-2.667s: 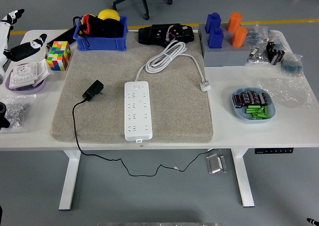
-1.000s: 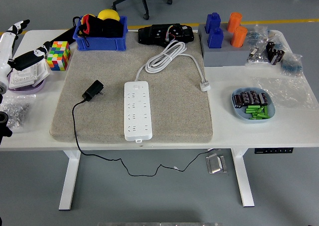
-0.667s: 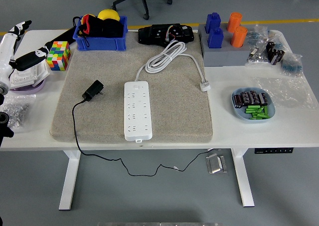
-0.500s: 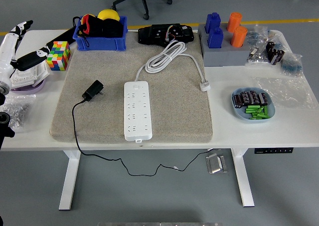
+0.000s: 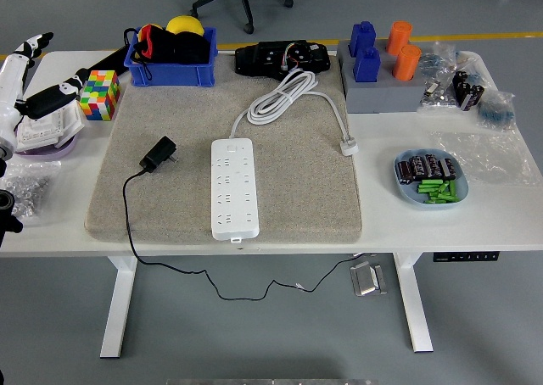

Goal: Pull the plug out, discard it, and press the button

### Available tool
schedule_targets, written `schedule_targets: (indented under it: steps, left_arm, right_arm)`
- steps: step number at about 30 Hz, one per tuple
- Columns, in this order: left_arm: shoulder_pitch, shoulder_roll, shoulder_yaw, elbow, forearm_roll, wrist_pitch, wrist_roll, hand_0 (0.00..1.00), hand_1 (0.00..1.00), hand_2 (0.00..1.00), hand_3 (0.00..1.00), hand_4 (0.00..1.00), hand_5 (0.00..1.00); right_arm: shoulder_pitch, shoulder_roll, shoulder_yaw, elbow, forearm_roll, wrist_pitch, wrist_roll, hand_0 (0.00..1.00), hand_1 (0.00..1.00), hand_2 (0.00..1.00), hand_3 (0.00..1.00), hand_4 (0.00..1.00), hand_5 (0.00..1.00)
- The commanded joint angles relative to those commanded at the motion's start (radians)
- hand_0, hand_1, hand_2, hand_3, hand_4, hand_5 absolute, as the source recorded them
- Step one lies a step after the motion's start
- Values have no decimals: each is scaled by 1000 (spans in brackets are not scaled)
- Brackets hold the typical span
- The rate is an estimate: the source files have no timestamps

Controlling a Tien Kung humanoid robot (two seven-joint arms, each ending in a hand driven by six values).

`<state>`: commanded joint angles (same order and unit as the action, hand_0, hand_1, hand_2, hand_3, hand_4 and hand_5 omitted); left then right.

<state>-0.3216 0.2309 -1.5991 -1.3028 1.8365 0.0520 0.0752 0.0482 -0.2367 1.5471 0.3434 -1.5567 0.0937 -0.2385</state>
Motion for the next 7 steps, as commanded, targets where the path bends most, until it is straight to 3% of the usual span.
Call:
schedule_targets:
  steps: [7]
  left_arm:
    - [0,-2,1,-3,2,-1,0,918,958,960,942,749,443]
  right_arm:
    - [1,1,-1,1,1,-1,0,767,729,724,713,883,658]
